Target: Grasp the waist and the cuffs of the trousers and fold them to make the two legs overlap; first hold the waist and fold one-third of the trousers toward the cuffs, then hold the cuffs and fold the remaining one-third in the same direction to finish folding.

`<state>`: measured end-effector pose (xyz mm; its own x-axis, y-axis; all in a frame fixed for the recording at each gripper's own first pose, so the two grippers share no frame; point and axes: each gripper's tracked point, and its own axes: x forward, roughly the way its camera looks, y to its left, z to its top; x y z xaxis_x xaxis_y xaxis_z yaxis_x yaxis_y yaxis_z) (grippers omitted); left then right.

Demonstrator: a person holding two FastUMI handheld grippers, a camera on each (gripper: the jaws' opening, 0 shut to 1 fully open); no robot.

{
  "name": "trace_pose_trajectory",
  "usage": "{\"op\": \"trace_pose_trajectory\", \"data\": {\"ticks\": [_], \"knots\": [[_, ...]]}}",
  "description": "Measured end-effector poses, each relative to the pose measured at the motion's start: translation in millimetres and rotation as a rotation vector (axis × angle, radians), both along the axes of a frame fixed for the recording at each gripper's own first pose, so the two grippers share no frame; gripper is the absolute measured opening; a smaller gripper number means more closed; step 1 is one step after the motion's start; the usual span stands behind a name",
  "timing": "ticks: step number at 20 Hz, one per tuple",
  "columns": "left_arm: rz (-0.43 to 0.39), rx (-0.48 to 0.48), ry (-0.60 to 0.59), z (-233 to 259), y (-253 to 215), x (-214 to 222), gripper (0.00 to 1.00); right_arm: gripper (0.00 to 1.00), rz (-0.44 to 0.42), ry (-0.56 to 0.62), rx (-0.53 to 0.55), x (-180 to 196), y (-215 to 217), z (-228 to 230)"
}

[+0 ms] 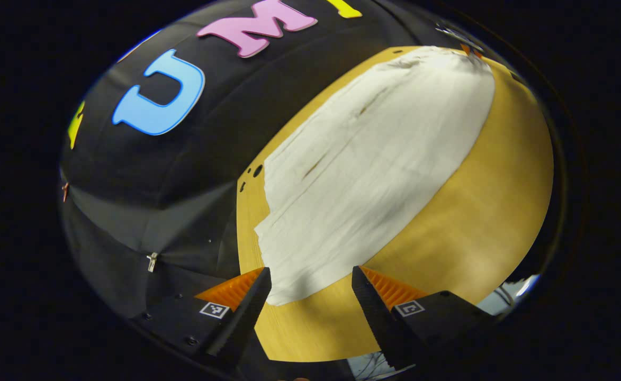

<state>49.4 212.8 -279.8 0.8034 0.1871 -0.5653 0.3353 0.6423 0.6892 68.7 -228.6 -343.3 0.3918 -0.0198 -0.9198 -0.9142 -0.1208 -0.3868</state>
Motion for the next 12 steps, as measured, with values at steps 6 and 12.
{"op": "trace_pose_trajectory", "data": {"ticks": [6, 12], "knots": [[-0.076, 0.212, 0.126, -19, 81, 21, 0.97, 0.05, -0.016, 0.044, -0.023, 1, 0, -1], [-0.294, 0.402, 0.23, -30, 93, 60, 0.92, 0.05, -0.031, 0.058, -0.042, 0, -1, 0]]}}
